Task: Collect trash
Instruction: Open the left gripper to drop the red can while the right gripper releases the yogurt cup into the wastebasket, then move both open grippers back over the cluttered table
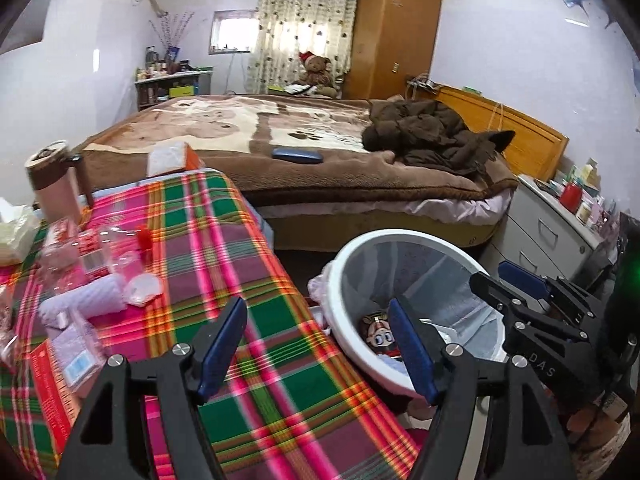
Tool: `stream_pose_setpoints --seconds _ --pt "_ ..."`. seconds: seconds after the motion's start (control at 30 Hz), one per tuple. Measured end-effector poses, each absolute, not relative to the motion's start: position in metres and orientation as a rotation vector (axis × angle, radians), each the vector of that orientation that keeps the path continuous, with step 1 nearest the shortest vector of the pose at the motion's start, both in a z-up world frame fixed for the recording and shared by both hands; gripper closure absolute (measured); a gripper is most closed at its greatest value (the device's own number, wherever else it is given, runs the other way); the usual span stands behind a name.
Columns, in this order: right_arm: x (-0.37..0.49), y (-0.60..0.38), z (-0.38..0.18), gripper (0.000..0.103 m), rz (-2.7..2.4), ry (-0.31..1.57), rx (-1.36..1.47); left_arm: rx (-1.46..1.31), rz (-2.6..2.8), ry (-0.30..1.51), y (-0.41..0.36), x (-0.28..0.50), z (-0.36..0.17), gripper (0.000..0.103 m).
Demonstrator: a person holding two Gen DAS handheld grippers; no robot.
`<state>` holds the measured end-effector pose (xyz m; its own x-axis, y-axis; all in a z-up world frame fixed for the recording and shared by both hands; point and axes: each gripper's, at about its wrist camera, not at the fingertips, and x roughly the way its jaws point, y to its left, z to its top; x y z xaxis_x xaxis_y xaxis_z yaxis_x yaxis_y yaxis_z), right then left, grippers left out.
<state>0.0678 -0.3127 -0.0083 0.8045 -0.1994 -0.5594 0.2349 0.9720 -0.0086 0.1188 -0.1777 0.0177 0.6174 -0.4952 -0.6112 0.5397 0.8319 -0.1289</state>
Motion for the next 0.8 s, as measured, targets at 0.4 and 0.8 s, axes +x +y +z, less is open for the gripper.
stream_pose_setpoints --seconds 0.4,0.8 --pt "0.072 -0.275 -0.001 0.055 -0.133 0.548 0.081 0.029 -0.485 0.646 -0.115 0.109 0.025 0.027" --pt "0.093 -0.218 -0.005 0.042 0.035 0.555 0.074 -0.057 -0.275 0.661 -0.018 0.103 0.01 0.025"
